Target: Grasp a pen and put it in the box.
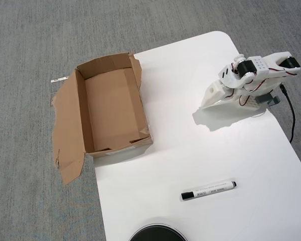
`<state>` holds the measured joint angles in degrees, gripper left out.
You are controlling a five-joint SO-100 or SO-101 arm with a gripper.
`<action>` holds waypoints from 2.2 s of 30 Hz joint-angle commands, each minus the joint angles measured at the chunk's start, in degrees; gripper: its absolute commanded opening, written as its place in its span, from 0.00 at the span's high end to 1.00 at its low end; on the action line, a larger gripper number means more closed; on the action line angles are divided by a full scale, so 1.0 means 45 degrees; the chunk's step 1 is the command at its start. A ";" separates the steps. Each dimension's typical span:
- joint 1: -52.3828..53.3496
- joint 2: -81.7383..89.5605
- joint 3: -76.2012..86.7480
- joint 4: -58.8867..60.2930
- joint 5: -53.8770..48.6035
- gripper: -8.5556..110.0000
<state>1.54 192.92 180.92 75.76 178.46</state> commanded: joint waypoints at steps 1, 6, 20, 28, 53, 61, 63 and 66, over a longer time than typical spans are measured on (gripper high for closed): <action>-0.0029 0.0703 0.0342 0.0332 0.0068 0.92; -0.0068 0.0703 0.0342 0.0312 0.0010 0.92; -0.0088 0.0469 -0.1709 0.0137 -0.0010 0.92; -0.0146 -0.3086 -0.5264 0.0137 -0.0049 0.92; -0.2119 -1.5410 -1.7822 0.0117 -0.5146 0.92; -0.3428 -1.7969 -1.9814 0.0117 -0.9424 0.92; -0.3877 -1.8340 -2.0029 0.0117 -1.0225 0.92; -0.4639 -1.8613 -2.0107 0.0117 -1.1436 0.92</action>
<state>-14.37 111.45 93.82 76.46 135.40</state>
